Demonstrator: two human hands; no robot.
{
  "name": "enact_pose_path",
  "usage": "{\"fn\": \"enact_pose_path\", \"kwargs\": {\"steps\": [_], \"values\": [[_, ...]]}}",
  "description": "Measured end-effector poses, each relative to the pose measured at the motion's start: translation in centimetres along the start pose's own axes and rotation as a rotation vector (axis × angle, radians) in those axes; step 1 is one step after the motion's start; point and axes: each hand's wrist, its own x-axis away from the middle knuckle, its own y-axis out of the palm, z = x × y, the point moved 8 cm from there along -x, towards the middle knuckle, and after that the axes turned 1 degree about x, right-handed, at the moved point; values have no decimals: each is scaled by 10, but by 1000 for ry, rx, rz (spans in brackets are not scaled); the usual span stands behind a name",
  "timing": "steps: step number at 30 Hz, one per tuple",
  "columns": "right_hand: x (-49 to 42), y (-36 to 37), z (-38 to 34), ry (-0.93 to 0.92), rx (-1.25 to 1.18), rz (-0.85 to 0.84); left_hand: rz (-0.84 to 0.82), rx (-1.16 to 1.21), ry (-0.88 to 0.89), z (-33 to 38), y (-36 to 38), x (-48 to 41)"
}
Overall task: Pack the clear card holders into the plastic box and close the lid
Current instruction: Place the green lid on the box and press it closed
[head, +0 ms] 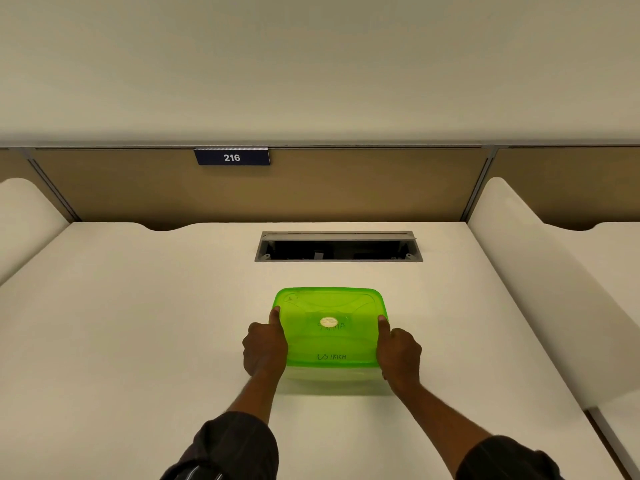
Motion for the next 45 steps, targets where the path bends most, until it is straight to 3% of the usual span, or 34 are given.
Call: {"fn": "enact_pose_path", "kwargs": {"steps": [6, 12, 19, 25, 29, 32, 36, 39, 43, 45], "values": [[-1, 2, 3, 15, -23, -29, -19, -31, 23, 1, 0, -2], [-10, 2, 5, 118, 62, -189, -65, -79, 43, 9, -6, -13], [-55, -6, -32, 87, 68, -113, -32, -51, 159, 52, -8, -27], [-68, 20, -39, 40, 181, -176, -140, -124, 220, 55, 20, -32], [-71, 28, -37, -49, 228, -143, -121, -37, 169, 47, 28, -39], [-76, 29, -31, 17, 152, -137, -117, -24, 153, 46, 30, -42], [-79, 26, -32, 51, 235, -119, -49, -82, 146, 54, 22, -39], [-87, 20, -54, -41, 282, -67, 33, -149, 285, 79, 14, -38], [-91, 30, -106, -399, 464, -70, -2, -400, 602, 117, 33, -32], [-89, 43, -117, -484, 513, -123, -25, -486, 647, 121, 43, -31]]}}
